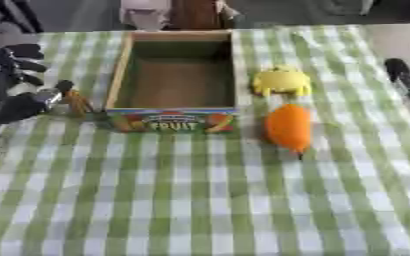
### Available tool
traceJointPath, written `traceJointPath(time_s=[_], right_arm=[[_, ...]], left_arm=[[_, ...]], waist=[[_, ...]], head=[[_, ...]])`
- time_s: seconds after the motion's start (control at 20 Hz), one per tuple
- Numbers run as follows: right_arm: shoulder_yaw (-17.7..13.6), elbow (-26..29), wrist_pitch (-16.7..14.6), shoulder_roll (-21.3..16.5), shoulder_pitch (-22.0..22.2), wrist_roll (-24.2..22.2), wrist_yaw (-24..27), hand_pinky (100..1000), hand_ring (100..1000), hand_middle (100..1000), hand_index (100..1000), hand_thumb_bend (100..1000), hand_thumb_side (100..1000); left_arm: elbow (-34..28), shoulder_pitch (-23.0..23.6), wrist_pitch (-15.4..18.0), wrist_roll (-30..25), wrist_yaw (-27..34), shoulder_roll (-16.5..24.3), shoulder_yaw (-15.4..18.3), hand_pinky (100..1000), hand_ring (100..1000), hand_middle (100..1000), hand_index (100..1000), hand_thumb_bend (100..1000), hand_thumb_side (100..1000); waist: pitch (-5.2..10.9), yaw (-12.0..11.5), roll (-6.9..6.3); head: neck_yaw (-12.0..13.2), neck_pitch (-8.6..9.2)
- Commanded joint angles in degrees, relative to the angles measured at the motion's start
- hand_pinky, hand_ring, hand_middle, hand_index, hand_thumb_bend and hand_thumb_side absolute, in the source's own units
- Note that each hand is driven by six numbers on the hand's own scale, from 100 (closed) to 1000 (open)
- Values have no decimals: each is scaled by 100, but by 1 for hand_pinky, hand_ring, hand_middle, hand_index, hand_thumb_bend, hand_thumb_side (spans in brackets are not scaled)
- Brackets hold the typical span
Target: Pick up objects on the table and place them in the box.
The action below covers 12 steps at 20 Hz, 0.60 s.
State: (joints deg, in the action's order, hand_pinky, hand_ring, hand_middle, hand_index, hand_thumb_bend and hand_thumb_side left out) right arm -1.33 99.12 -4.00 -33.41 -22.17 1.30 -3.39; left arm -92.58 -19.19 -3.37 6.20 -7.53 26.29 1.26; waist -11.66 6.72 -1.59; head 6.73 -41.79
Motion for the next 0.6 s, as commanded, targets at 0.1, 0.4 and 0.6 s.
traceJointPath(time_s=[0.1,0.4,0.6], right_arm=[[-15,36,-12,-90,-44,-82,-65,632,645,636,807,404,100],[3,8,-7,-83,-15,-137,-78,633,643,634,809,405,100],[16,-6,-3,-78,1,-161,-76,633,642,634,809,405,100]], left_arm=[[59,-129,-100,-134,-262,371,53,593,700,703,790,584,100],[291,-420,-355,-557,-812,878,-21,627,706,704,782,593,120],[537,-762,-468,-919,-1184,1336,-300,648,701,695,778,627,129]], waist=[[102,14,14],[134,43,4],[165,82,8]], head=[[11,21],[-2,16],[7,-5]])
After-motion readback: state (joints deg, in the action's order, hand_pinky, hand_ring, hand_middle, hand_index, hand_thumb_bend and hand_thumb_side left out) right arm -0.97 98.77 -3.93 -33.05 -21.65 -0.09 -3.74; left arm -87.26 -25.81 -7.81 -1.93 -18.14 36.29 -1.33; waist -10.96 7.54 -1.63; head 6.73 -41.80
